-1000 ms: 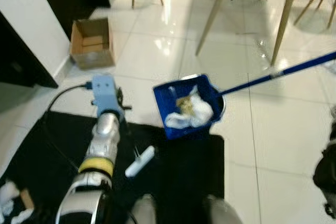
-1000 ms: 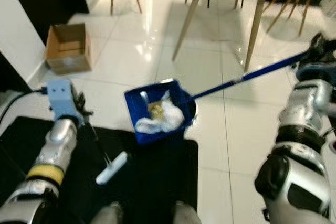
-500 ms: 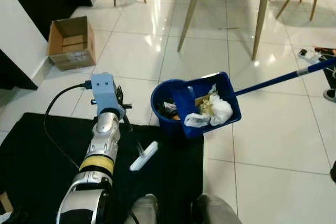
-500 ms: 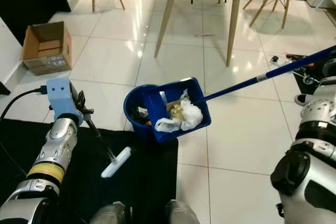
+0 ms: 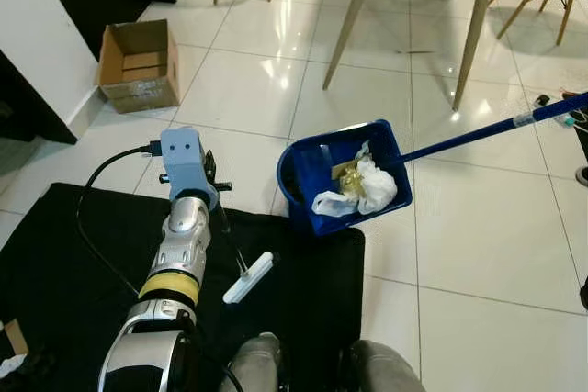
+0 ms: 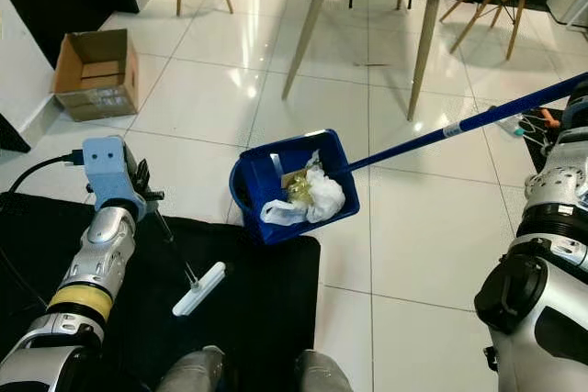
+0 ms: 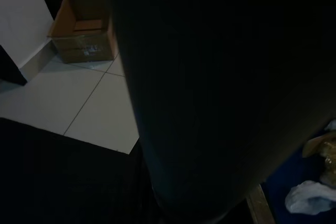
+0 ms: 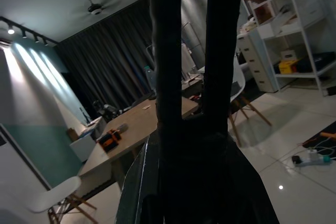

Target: Sweep floor

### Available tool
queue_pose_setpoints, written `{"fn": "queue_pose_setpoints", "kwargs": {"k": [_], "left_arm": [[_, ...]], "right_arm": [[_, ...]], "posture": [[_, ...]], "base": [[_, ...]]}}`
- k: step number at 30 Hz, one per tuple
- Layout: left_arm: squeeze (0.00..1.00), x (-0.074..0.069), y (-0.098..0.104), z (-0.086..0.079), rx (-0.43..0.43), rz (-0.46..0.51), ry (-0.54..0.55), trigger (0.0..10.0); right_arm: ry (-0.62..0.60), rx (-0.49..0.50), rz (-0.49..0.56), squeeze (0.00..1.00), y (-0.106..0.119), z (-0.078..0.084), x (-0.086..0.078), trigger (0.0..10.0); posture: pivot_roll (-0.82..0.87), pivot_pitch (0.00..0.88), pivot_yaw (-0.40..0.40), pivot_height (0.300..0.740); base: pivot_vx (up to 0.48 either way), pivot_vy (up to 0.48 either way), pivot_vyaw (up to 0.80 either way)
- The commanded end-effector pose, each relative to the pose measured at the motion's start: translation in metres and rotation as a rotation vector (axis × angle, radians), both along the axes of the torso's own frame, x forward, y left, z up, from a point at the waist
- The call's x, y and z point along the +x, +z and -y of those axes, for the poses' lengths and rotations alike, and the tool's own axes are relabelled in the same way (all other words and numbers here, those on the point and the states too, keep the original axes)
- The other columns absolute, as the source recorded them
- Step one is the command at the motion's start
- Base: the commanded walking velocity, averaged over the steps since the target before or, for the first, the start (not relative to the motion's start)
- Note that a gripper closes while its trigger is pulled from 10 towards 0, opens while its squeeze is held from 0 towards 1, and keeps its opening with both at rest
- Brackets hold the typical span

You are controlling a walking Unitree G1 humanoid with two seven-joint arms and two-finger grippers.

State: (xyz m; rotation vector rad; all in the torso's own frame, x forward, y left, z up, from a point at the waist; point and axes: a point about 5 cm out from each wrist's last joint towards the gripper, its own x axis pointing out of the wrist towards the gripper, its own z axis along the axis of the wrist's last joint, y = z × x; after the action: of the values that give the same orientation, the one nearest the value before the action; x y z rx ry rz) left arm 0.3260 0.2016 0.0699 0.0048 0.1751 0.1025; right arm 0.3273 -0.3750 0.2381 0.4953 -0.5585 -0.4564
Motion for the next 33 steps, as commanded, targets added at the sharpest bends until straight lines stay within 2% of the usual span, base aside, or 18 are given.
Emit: {"fn": "queue_pose_setpoints", "kwargs": {"k": [1, 4, 12, 17, 22, 28, 29, 33], "left_arm": [[0.0, 0.001, 0.003, 0.0, 0.005, 0.015, -0.008, 10.0], [0.0, 0.002, 0.003, 0.004, -0.021, 0.013, -0.021, 10.0], [0.0, 0.002, 0.004, 0.005, -0.017, 0.021, -0.037, 10.0], [0.0, 0.001, 0.005, 0.005, -0.017, 0.041, -0.038, 10.0], [0.0, -0.001, 0.005, 0.003, -0.016, 0.047, -0.029, 10.0], [0.0, -0.003, 0.004, 0.001, -0.018, 0.048, -0.014, 10.0], [0.0, -0.004, 0.002, 0.0, -0.016, 0.047, -0.009, 10.0], [0.0, -0.005, 0.001, -0.001, -0.015, 0.046, -0.006, 10.0]], "right_arm": [[-0.023, 0.014, 0.072, 0.0, 0.012, 0.003, -0.002, 10.0], [-0.024, 0.017, 0.073, 0.0, 0.011, 0.004, -0.003, 10.0], [-0.047, -0.004, 0.091, 0.0, 0.018, 0.009, -0.007, 10.0], [-0.097, -0.068, 0.098, 0.0, 0.029, 0.017, -0.013, 10.0], [-0.158, -0.183, 0.083, 0.0, 0.044, 0.02, -0.016, 10.0], [-0.189, -0.246, 0.057, 0.0, 0.056, 0.025, -0.018, 10.0], [-0.219, -0.292, 0.038, 0.0, 0.063, 0.028, -0.021, 10.0], [-0.286, -0.336, 0.023, 0.0, 0.072, 0.033, -0.025, 10.0]], "posture": [[0.0, 0.029, -0.006, 0.74], [0.0, 0.024, -0.004, 0.74], [0.0, 0.019, -0.002, 0.74], [-0.01, 0.017, -0.005, 0.74], [-0.01, 0.024, -0.01, 0.74], [-0.01, 0.033, -0.015, 0.74], [-0.01, 0.036, -0.016, 0.74], [-0.01, 0.038, -0.017, 0.74]], "base": [[0.0, 0.0, 0.0], [0.0, 0.448, 0.0], [0.0, 0.48, 0.0], [0.0, 0.0, 0.0], [0.0, 0.0, 0.0], [0.0, 0.0, 0.0], [0.0, 0.0, 0.0], [0.0, 0.0, 0.0]]}}
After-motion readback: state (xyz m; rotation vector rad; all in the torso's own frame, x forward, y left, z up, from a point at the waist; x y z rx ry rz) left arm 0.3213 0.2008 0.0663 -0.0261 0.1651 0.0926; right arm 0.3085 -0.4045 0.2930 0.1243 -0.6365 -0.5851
